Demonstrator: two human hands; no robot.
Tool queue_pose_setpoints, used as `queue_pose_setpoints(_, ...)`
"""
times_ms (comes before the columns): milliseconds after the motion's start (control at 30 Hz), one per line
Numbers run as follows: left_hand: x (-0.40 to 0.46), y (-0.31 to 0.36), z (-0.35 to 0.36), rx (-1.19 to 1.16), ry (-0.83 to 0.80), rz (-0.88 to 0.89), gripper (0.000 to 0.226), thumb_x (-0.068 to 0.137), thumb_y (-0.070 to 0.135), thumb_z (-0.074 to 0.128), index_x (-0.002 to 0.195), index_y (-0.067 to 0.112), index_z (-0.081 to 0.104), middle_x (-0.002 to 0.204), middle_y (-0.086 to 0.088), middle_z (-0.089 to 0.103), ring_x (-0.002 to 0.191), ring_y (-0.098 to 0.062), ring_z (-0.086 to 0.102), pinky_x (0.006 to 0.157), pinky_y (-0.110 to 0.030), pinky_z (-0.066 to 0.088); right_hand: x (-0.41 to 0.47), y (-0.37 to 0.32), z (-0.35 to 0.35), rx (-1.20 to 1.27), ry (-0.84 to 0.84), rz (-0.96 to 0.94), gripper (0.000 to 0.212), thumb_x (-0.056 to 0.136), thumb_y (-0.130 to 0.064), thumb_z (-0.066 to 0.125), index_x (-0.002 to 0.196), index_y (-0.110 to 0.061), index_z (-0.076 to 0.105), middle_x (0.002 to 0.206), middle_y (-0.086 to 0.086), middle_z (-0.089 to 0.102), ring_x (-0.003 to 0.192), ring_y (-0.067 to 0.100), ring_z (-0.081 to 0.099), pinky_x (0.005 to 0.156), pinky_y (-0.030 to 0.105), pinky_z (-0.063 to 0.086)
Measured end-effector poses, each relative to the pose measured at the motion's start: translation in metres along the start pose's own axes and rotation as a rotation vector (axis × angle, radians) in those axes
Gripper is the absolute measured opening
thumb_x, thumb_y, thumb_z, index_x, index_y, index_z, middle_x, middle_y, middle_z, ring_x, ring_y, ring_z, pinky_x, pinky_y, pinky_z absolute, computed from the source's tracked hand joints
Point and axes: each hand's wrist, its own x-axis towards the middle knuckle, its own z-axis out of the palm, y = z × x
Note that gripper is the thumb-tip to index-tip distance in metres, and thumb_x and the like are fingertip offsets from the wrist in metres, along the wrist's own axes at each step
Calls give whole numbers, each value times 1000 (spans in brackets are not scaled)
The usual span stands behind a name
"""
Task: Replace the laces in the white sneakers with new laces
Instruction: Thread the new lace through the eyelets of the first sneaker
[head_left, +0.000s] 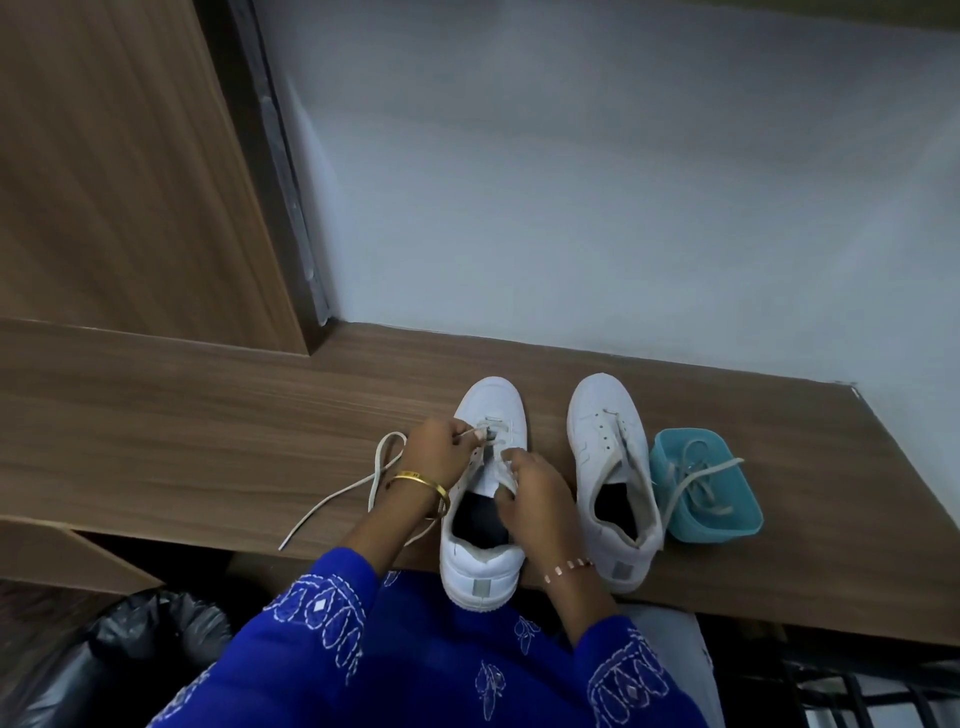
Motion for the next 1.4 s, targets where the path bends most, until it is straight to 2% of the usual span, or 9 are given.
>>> queue_pose_setpoints(100,-1,-3,8,-56,46,-2,45,94,21,51,50,15,48,49,2,43,52,-14,42,53,-24,33,2,6,-3,108,27,42,39,86,-1,51,124,-8,56,118,9,62,109,23,57,87,23,42)
queue_pose_setpoints(200,1,-4,16,-43,19,-3,30,91,21,52,70,8,69,70,-12,67,75,-27,61,66,-32,45,3,13,-6,164,27,66,36,86,-2,50,121,-11,57,107,9,67,94,20,61,69,15,36)
queue_pose_setpoints(400,2,0,25,-8,86,45,17,85,19,59,93,14,74,94,-8,72,93,-25,65,80,-37,52,6,23,-11,226,63,100,25,85,-1,53,107,-7,62,81,0,62,65,7,50,53,9,34)
queue_pose_setpoints(600,2,3,29,355,86,142,24,90,33,52,98,22,72,100,-2,70,95,-23,63,74,-30,49,7,20,-9,177,44,79,27,85,-3,53,110,-9,62,93,7,69,73,11,54,53,9,34)
queue_pose_setpoints(833,4,6,37,371,80,38,25,89,32,51,99,19,70,100,-5,68,96,-24,62,69,-28,42,5,16,-2,65,56,75,32,86,-8,51,116,-14,60,98,7,69,93,23,63,75,27,46)
queue_pose_setpoints(1100,4,-4,54,-258,116,-224,18,83,15,58,78,10,74,84,-10,72,88,-23,65,71,-27,47,4,15,-1,11,45,31,32,87,-8,47,117,-13,58,97,8,68,92,24,62,77,29,46)
queue_pose_setpoints(1200,8,-6,55,-378,119,-276,16,84,12,59,79,6,74,83,-10,71,77,-19,61,70,-22,43,4,17,-1,38,65,18,29,87,-7,48,114,-11,59,95,8,68,89,23,62,72,24,42)
queue_pose_setpoints(1333,14,-10,57,-426,93,-307,19,84,11,60,68,11,71,58,2,60,58,-9,54,59,-18,43,6,18,-1,51,71,-1,26,87,-7,50,110,-11,61,91,7,69,84,21,62,68,20,38)
queue_pose_setpoints(1400,18,-13,58,-453,72,-332,26,80,7,58,57,15,68,56,-3,61,63,-20,61,68,-25,52,7,18,0,30,64,-6,28,87,-8,50,113,-12,60,95,7,69,88,22,63,71,22,39)
